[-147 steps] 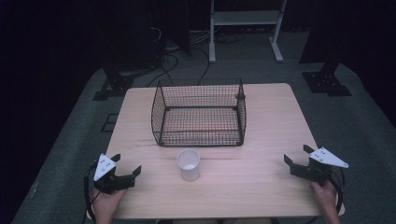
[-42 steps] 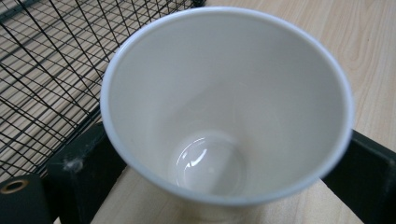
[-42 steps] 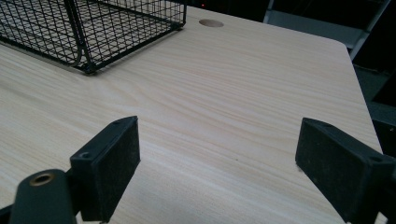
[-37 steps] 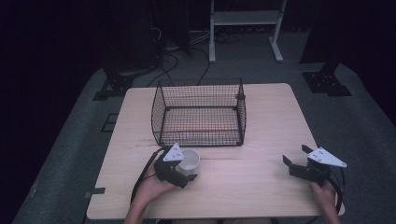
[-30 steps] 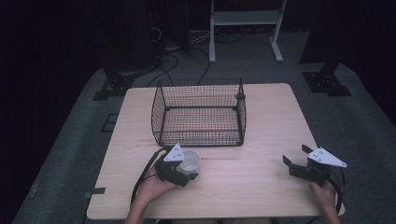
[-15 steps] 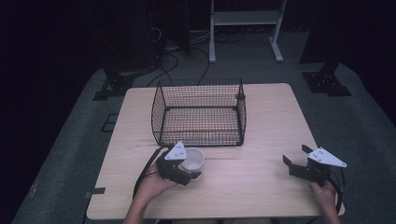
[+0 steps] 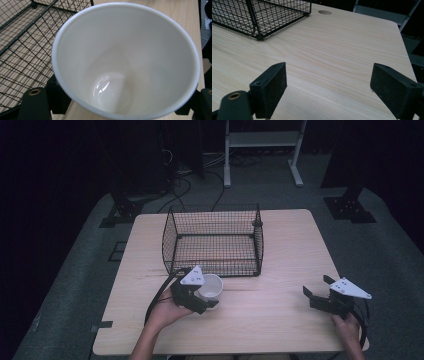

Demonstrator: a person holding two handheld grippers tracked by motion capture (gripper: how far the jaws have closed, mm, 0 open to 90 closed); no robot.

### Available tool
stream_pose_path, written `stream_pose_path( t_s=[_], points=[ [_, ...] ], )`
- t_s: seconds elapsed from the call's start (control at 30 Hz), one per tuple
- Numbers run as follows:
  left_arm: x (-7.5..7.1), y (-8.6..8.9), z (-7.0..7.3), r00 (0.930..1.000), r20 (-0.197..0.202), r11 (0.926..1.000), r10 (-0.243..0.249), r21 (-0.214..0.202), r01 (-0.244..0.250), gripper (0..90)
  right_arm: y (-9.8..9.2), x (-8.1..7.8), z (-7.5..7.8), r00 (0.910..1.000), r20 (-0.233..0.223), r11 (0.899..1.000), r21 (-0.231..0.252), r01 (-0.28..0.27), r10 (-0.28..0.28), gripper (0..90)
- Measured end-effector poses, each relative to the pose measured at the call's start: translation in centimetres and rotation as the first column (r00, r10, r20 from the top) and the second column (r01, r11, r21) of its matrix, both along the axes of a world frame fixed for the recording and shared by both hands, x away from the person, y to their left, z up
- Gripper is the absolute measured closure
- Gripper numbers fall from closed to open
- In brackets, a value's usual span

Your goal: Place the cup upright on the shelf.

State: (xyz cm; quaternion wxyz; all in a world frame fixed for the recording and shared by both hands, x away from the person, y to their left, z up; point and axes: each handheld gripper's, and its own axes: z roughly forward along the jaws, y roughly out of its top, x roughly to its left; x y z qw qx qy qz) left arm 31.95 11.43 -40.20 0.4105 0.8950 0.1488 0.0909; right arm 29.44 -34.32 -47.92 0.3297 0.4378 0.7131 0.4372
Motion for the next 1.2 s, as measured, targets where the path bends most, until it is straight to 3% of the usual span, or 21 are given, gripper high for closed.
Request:
stream_pose_path(
  t_s=[1.2],
  points=[
    [2.7,-1.3,6.2,0.9971,0.029,0.9973,-0.07,0.022,0.07,21.3,0.1,0.0,0.0,1.0,-0.003,1.0,-0.005,0.004,-0.004,13.1]
  ],
)
